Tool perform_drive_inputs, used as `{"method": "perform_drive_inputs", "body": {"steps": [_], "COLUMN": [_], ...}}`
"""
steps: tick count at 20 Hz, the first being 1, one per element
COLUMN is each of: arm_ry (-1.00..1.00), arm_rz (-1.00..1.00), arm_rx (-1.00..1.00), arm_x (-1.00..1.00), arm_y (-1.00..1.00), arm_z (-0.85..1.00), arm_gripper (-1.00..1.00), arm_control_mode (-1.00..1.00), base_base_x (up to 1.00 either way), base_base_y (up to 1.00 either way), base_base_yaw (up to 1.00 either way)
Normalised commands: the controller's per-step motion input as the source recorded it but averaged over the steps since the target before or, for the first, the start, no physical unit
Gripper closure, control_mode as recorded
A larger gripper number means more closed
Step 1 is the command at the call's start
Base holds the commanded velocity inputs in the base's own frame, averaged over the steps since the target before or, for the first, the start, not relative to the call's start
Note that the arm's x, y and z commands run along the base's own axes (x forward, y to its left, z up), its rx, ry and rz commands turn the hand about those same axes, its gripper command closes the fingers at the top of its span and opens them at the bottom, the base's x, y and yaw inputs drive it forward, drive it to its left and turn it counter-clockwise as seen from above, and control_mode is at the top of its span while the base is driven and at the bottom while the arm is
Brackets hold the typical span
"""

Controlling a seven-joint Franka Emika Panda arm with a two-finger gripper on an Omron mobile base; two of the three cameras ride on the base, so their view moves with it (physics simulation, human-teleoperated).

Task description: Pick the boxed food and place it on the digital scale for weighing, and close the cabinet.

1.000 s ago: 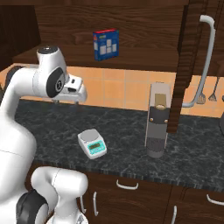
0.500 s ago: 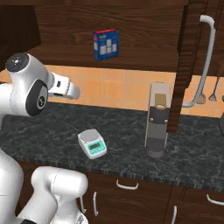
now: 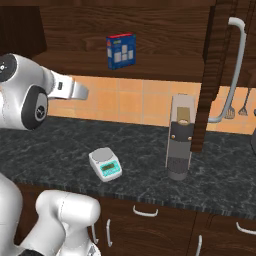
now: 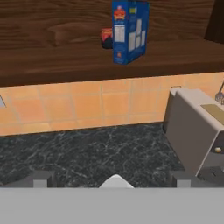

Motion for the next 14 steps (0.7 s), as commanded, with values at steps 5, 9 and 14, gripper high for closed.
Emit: {"method": "perform_drive_inputs", "body": {"steps": [5,9,14], "arm_ry": [-0.06,-0.01,0.0], "arm_rz": [-0.05,-0.02,-0.03], "arm_rx": [0.0,0.0,0.0], "arm_x": [0.05,0.25,0.44], "arm_y": [-0.05,-0.03,-0.06], "arm_z": [0.62,0.46,0.37], "arm_gripper": [-1.0,-1.0,-1.0], "arm_control_mode": [-1.0,-1.0,-1.0], "base_base_x": [0.0,0.0,0.0], "base_base_y": [0.0,0.0,0.0], "base_base_yaw": [0.0,0.0,0.0]}}
